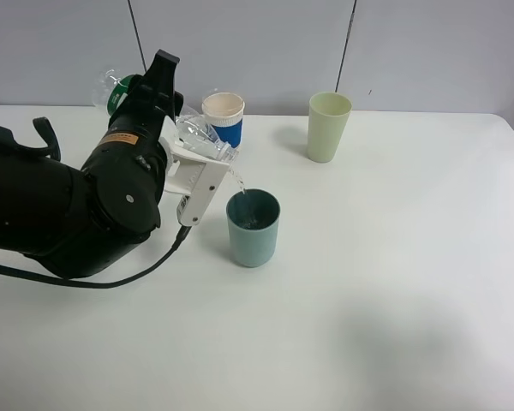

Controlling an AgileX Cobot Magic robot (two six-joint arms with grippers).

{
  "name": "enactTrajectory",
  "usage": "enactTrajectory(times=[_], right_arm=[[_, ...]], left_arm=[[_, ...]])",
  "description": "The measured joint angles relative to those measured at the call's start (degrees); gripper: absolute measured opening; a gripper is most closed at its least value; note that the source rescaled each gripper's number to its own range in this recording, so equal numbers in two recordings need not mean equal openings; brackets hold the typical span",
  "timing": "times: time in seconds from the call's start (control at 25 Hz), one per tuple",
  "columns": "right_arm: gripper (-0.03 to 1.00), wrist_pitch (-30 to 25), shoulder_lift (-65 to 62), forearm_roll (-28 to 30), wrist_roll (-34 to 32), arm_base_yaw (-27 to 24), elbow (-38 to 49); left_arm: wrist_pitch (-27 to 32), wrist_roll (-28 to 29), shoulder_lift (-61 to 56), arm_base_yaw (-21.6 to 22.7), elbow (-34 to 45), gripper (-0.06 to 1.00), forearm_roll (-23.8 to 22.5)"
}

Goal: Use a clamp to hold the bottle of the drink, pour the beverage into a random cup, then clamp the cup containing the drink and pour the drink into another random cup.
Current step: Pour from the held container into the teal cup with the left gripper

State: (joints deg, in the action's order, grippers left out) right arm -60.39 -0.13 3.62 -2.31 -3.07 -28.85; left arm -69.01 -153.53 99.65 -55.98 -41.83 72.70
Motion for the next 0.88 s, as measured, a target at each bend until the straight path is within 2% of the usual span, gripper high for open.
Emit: enactTrajectory(times=[0.64, 0.88], right_arm=[[1.0, 0.0, 0.0, 0.0, 0.0, 0.0, 0.0], [1.0, 0.0, 0.0, 0.0, 0.0, 0.0, 0.0]], left_arm=[[-0.39, -0.12, 0.0, 0.0, 0.0, 0.06, -4.97], [-0.39, 0.21, 0.0, 0.0, 0.0, 0.06, -5.46]])
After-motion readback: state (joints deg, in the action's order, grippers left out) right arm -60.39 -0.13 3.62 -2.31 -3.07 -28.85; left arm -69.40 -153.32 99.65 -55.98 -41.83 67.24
